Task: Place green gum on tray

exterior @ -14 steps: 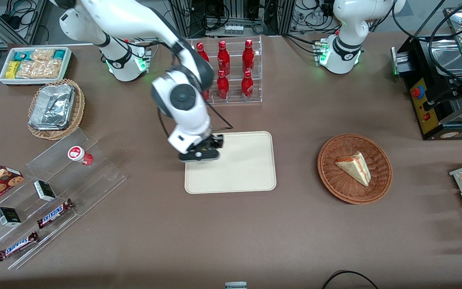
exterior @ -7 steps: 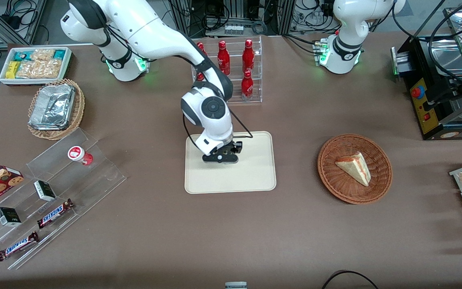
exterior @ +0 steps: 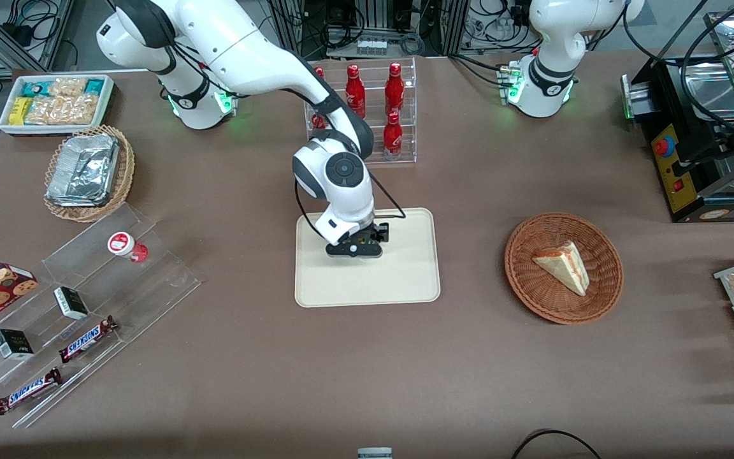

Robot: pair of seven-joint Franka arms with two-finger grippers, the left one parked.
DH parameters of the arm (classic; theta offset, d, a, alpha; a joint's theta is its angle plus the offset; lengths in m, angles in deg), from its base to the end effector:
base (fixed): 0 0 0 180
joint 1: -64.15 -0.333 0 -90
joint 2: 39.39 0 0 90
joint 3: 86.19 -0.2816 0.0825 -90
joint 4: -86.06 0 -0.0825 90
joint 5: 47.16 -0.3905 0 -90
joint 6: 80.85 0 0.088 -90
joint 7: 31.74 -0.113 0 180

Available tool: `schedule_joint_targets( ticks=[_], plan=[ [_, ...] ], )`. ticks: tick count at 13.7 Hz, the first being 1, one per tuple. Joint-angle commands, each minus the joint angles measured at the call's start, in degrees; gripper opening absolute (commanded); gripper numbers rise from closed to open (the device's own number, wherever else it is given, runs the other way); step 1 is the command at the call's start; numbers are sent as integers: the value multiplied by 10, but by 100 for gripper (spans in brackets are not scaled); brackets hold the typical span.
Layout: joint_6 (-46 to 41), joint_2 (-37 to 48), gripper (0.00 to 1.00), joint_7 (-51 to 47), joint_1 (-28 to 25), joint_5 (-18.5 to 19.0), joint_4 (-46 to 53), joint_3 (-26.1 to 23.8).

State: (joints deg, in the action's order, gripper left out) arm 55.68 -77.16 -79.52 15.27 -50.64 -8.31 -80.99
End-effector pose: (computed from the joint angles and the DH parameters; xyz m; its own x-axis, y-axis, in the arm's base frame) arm 0.4869 0.4737 0.1998 0.9937 -0.0941 0.0614 -0.0910 -0.9945 -0.0522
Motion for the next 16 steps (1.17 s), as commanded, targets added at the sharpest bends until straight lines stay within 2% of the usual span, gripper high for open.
schedule_joint_targets(
  ticks=[1, 5, 10, 16],
  plan=[
    [-7, 12, 100, 6, 11, -1, 9, 5],
    [-120, 115, 100, 78, 62, -2, -16, 4],
    [-176, 295, 100, 196, 154, -9, -134, 3],
    [-373, 407, 100, 275, 273, -2, -122, 4]
  ],
)
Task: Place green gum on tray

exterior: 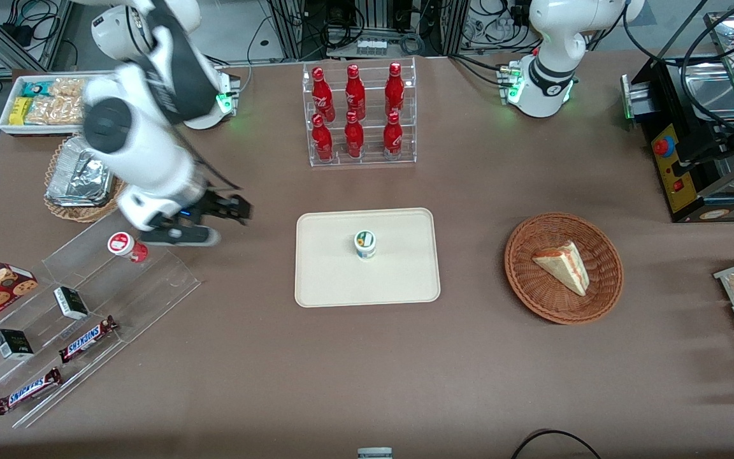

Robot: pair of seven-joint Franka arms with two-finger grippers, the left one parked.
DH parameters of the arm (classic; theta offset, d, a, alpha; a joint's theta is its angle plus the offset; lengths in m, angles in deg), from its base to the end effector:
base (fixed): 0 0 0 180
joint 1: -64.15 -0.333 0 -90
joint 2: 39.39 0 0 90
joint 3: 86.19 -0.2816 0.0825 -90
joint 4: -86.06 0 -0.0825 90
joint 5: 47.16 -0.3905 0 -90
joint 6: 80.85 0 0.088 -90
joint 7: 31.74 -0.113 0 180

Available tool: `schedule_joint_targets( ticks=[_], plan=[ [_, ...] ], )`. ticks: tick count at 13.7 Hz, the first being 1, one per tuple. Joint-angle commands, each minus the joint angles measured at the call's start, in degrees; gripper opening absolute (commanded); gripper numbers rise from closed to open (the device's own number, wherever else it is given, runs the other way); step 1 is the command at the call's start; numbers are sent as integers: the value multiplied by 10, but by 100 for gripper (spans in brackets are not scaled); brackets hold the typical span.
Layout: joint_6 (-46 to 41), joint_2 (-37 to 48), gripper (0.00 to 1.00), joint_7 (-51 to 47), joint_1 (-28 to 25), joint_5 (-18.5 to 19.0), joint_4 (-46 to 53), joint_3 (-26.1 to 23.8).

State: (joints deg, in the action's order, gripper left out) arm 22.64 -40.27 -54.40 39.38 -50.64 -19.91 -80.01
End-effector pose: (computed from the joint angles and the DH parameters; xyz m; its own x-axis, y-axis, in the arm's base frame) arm 0.5344 0.1857 0.4613 0.9934 -0.0855 -0.0761 -0.0879 -0.9957 -0.0294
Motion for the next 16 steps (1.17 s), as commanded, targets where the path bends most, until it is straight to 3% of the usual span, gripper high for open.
schedule_joint_targets(
  ticks=[1, 4, 8, 16],
  plan=[
    [-73, 41, 100, 34, 58, -2, 13, -6],
    [-140, 40, 100, 103, 145, -5, 64, -11],
    [-153, 48, 100, 189, 215, -3, 76, -10],
    [-174, 51, 100, 227, 247, 0, 101, -10]
  ],
)
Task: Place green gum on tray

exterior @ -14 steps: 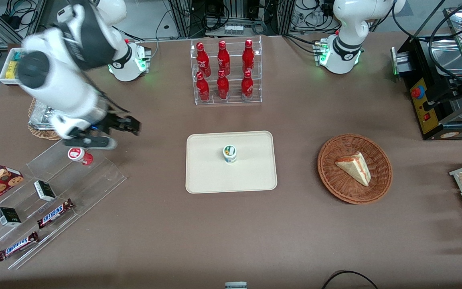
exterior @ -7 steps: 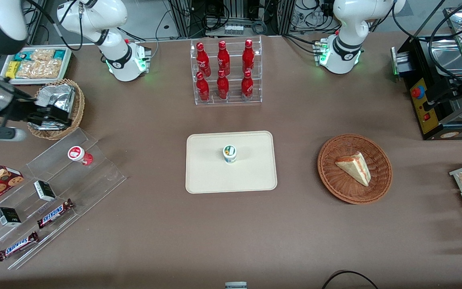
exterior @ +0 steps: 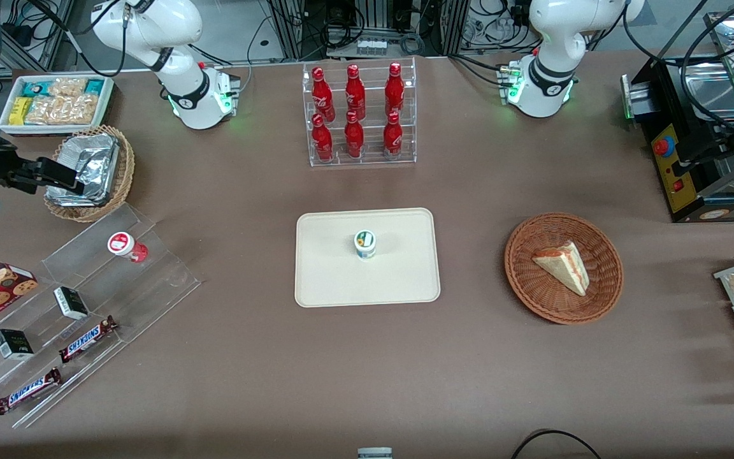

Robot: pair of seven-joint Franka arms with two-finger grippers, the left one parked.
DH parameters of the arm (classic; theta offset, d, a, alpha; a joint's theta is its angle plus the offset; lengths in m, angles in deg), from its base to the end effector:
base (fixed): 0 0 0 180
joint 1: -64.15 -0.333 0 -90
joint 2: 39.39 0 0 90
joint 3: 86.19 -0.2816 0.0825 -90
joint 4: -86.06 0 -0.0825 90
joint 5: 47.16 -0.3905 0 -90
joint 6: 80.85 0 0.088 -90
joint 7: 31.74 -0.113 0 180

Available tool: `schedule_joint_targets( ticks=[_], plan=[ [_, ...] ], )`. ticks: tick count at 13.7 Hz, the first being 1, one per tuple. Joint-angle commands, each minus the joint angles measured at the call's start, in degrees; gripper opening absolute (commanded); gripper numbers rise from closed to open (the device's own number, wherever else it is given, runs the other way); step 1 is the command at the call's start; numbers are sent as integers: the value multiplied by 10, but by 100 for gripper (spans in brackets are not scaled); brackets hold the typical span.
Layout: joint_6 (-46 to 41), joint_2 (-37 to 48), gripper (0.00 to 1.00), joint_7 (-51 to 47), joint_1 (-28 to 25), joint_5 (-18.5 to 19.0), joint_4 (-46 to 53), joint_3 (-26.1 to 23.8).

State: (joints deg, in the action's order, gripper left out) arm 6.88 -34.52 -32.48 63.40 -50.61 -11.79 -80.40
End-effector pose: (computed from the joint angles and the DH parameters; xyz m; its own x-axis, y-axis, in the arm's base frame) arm 0.5284 -0.0413 0.5621 0.9910 -0.0968 -0.0927 -0.1032 -0.9924 -0.0674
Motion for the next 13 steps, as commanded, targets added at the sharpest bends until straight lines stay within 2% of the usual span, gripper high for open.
schedule_joint_targets(
  ticks=[1, 4, 13],
  plan=[
    [-14, -8, 100, 8, 5, -1, 20, -6],
    [-10, -20, 100, 8, 0, 23, 27, -8],
    [-13, -54, 100, 8, 5, 28, 70, -17]
  ],
)
